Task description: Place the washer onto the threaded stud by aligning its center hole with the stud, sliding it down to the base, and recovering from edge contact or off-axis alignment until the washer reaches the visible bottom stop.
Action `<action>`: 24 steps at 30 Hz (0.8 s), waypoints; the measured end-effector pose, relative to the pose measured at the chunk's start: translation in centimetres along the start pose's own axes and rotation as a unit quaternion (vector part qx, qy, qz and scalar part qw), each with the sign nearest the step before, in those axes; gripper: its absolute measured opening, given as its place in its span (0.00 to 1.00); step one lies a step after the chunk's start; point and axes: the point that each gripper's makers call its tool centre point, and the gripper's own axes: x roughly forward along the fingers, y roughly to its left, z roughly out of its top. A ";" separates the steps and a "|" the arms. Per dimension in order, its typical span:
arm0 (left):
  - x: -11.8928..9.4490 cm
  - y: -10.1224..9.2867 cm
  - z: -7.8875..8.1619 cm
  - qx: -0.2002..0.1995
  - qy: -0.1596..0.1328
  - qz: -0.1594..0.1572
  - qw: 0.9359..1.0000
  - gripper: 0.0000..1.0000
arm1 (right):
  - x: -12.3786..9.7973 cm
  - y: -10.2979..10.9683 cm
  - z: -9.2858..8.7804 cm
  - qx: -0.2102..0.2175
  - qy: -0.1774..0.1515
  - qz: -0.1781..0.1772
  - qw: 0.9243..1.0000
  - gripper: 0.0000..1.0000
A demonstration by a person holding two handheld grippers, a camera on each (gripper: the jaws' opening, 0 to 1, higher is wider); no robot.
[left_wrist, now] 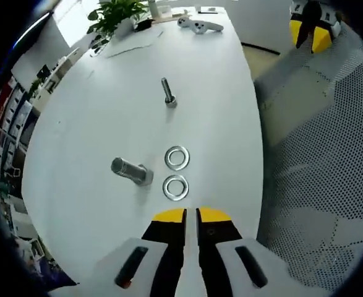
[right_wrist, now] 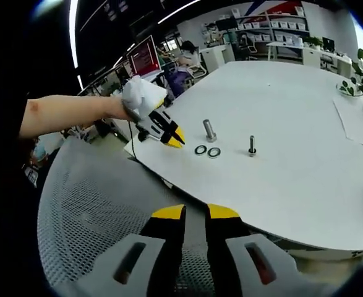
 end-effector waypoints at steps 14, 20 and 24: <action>3.3 1.6 1.6 -0.058 0.001 0.007 0.998 0.18 | 0.0 -0.1 0.2 0.009 -0.010 -0.004 1.000 0.15; 3.3 1.7 2.0 -0.094 -0.009 -0.011 0.995 0.31 | 0.0 -0.1 0.2 0.010 -0.010 -0.002 1.000 0.15; 3.7 1.2 1.7 -0.099 -0.002 -0.026 0.995 0.33 | 0.0 -0.1 0.2 0.011 -0.009 -0.002 1.000 0.15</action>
